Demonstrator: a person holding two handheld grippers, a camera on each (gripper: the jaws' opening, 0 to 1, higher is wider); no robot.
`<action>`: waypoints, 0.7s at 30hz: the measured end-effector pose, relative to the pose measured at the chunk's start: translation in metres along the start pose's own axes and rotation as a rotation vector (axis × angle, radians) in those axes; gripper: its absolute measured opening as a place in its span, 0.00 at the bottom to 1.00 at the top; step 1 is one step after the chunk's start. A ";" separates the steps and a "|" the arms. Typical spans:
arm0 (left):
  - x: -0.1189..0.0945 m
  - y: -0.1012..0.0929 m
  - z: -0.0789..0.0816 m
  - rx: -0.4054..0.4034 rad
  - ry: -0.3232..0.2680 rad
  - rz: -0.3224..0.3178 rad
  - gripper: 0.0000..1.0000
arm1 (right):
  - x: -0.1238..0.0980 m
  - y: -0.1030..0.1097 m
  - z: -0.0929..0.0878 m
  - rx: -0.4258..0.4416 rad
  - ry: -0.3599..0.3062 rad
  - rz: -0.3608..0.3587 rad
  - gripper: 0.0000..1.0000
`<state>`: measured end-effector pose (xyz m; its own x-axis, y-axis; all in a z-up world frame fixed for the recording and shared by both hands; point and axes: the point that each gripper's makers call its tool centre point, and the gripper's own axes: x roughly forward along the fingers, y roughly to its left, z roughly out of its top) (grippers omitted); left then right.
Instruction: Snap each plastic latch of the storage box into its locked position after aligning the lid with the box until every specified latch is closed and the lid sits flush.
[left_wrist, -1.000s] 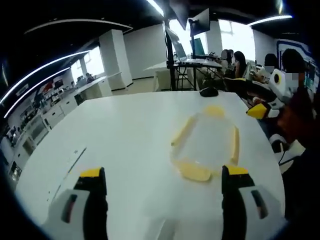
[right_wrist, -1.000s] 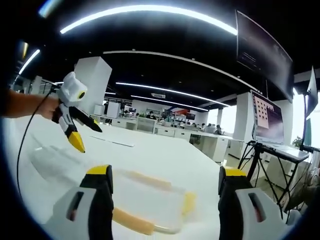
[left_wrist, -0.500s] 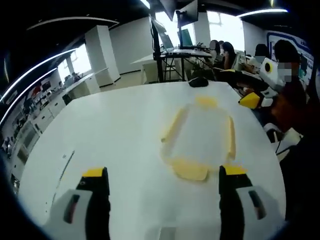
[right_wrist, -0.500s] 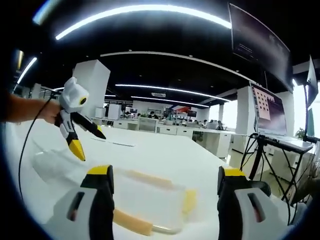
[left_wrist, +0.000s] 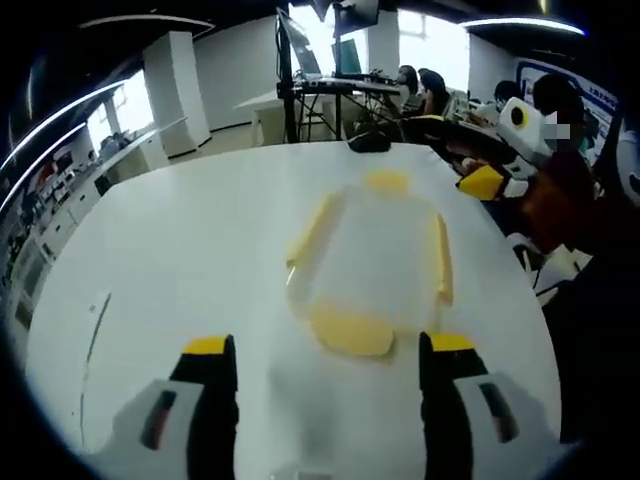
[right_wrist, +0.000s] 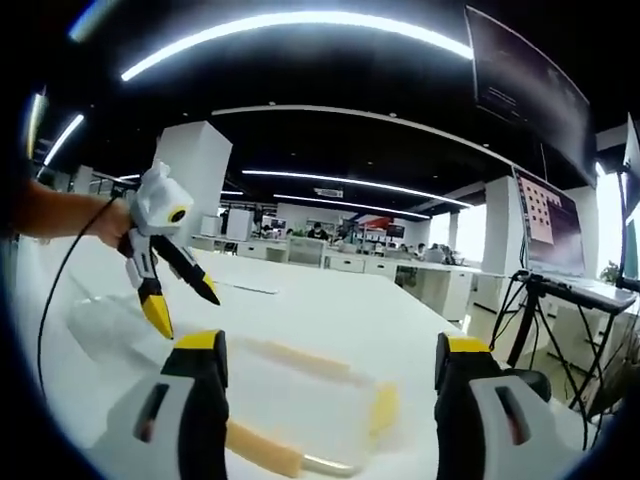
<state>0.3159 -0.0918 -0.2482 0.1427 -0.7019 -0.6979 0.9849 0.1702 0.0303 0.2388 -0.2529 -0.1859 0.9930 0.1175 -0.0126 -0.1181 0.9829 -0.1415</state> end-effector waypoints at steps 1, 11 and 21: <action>0.000 0.000 0.000 0.001 0.001 -0.001 0.73 | 0.000 0.000 0.000 0.001 0.001 0.000 0.86; 0.016 -0.001 0.000 0.038 0.043 -0.053 0.66 | 0.001 -0.002 -0.011 0.013 0.020 0.009 0.86; 0.028 -0.011 -0.009 0.097 0.092 -0.106 0.63 | 0.001 -0.005 -0.018 0.022 0.033 0.004 0.85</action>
<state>0.3085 -0.1069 -0.2746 0.0319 -0.6454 -0.7632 0.9994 0.0277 0.0184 0.2407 -0.2606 -0.2030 0.9921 0.1168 -0.0461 -0.1216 0.9854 -0.1193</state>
